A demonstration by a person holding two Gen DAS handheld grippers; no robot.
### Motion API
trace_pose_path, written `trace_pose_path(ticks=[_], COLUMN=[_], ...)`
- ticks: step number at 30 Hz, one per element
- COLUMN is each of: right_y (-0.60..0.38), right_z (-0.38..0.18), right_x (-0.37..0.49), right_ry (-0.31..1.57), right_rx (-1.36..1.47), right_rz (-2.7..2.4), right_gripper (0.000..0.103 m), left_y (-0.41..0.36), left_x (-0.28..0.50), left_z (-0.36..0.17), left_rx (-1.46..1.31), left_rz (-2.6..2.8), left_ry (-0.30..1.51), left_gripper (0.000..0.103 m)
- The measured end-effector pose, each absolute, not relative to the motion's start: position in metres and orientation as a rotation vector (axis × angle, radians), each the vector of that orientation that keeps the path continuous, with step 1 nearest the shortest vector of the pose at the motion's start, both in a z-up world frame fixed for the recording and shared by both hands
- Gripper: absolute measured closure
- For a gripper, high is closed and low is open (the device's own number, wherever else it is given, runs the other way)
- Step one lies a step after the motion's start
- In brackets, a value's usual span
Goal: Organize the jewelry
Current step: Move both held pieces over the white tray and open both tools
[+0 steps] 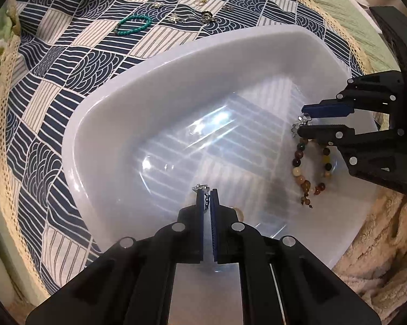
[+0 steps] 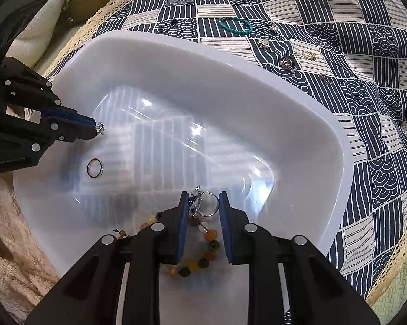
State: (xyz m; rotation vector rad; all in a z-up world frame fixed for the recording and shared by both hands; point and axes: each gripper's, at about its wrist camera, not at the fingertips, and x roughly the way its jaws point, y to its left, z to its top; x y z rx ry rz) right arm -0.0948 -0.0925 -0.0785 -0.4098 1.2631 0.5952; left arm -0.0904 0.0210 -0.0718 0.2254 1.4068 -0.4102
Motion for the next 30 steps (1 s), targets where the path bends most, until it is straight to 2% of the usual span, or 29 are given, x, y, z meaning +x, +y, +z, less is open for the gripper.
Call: trace_pose_path(ticks=[6, 8, 10, 11, 15, 18, 28, 30], right_y=[-0.097, -0.100, -0.105, -0.107, -0.112, -0.117, -0.100, -0.099], right_z=[-0.072, -0.064, -0.054, -0.050, -0.035, -0.028, -0.033, -0.029], right_x=[-0.095, -0.095, -0.093, -0.092, -0.092, -0.089, -0.089, -0.087], right_ry=[1.258, 1.241, 1.216, 1.213, 1.182, 1.160, 1.174, 1.165], right_rx=[-0.396, -0.372, -0.352, -0.342, -0.311, -0.299, -0.312, -0.303], right_rz=[0.592, 0.606, 0.604, 0.607, 0.623, 0.614, 0.633, 0.627], right_gripper=[0.079, 0.068, 0.062, 0.061, 0.060, 0.055, 0.054, 0.054], left_y=[0.021, 0.020, 0.023, 0.026, 0.033, 0.042, 0.055, 0.058], left_x=[-0.095, -0.096, -0.096, -0.094, -0.088, -0.080, -0.063, -0.060], left_z=[-0.063, -0.056, -0.050, -0.047, -0.033, -0.025, -0.015, -0.015], left_rx=[0.236, 0.229, 0.219, 0.204, 0.152, 0.105, 0.052, 0.038], left_rz=[-0.422, -0.434, -0.433, -0.428, -0.422, -0.400, -0.362, -0.352], left_ry=[1.385, 1.364, 1.348, 1.341, 1.300, 1.282, 1.257, 1.256], left_gripper=[0.097, 0.097, 0.095, 0.090, 0.082, 0.075, 0.075, 0.069])
